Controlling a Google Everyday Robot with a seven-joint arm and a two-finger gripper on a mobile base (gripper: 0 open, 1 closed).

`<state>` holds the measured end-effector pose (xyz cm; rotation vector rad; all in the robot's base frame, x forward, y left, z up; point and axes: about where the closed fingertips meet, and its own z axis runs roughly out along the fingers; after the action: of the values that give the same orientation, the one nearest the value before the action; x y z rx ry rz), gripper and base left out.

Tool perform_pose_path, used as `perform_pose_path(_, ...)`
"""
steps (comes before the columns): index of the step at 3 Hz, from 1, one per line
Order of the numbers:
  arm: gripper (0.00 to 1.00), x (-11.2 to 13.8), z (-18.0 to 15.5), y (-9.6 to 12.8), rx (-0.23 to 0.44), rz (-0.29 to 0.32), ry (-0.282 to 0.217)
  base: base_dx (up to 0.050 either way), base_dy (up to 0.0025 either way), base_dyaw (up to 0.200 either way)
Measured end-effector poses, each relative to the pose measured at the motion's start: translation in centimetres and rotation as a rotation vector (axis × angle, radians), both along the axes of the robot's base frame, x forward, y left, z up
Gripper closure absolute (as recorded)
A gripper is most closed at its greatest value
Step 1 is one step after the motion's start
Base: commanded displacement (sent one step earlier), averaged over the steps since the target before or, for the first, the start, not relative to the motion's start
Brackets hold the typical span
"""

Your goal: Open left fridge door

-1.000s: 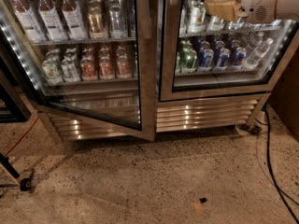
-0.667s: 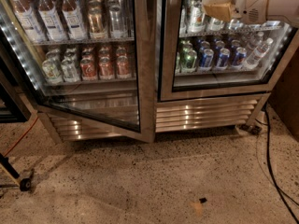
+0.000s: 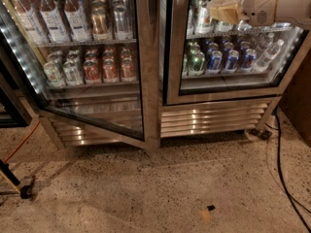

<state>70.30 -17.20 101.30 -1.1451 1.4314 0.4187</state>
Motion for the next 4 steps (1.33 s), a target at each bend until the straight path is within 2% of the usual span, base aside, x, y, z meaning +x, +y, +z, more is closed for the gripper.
perform_pose_path(1,1.00,1.7,-2.9,3.1,0.086,0.161,0.093,0.000,0.00000,0.000)
perform_pose_path(2,1.00,2.1,-5.9,7.1,0.196,0.360,0.203,0.000,0.00000,0.000)
perform_pose_path(3,1.00,0.3,-6.1,9.8,0.243,0.549,0.251,0.000,0.00000,0.000)
perform_pose_path(4,1.00,-2.4,-4.3,11.8,0.294,0.733,0.226,0.000,0.00000,0.000)
